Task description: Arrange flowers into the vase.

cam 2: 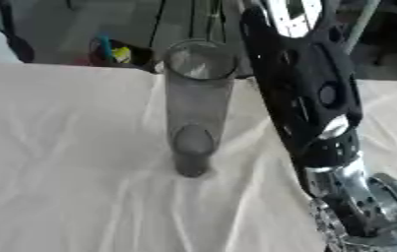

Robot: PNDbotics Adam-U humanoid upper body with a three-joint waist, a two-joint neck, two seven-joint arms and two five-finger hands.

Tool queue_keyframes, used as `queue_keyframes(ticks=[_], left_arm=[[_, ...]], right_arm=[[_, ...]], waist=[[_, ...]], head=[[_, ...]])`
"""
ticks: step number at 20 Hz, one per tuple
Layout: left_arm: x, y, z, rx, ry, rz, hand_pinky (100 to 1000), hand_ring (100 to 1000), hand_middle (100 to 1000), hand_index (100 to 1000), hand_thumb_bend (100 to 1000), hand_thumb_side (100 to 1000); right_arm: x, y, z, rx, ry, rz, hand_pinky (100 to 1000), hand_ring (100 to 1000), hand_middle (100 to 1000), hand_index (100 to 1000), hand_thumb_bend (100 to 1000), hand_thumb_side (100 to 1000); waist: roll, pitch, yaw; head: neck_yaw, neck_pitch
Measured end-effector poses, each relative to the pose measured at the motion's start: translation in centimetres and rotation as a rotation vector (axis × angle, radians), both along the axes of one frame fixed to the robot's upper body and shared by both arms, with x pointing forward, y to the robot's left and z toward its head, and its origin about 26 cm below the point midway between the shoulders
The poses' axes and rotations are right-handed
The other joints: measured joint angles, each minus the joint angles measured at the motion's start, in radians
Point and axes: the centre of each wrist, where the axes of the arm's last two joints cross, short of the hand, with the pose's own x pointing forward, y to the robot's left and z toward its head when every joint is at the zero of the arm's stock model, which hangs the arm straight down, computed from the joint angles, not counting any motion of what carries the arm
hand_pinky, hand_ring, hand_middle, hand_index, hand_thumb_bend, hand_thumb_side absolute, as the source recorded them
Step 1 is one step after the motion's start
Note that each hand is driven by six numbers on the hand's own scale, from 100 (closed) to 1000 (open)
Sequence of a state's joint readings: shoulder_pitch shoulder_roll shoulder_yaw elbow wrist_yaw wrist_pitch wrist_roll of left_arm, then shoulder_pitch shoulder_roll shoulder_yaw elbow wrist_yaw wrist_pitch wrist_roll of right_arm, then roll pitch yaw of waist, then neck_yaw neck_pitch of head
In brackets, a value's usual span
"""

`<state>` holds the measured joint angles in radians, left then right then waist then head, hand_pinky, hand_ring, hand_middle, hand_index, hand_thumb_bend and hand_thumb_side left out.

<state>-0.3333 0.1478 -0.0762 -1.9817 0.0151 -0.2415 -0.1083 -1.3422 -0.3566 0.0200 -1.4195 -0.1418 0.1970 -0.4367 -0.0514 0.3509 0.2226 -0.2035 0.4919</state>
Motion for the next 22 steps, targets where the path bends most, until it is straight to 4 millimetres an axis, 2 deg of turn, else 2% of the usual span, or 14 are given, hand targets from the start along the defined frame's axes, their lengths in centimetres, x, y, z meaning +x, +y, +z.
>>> queue_keyframes(ticks=[8,16,22], left_arm=[[0.0,0.0,0.0,0.0,0.0,0.0,525,598,638,714,100,1000],[0.0,0.0,0.0,0.002,-0.001,0.001,524,596,639,713,100,1000],[0.0,-0.1,0.0,-0.002,-0.001,0.001,524,596,639,712,100,1000]], right_arm=[[0.3,0.0,-0.4,-0.007,0.02,0.0,100,100,100,100,100,559],[0.9,-1.4,-1.6,-0.023,0.063,0.004,100,100,100,100,100,572],[1.0,-1.6,-2.0,-0.015,0.085,0.029,100,100,100,100,100,571]], waist=[[-0.006,0.0,0.001],[-0.006,0.001,-0.001],[-0.006,0.001,-0.002]], head=[[0.0,0.0],[0.003,0.0],[0.004,0.0]])
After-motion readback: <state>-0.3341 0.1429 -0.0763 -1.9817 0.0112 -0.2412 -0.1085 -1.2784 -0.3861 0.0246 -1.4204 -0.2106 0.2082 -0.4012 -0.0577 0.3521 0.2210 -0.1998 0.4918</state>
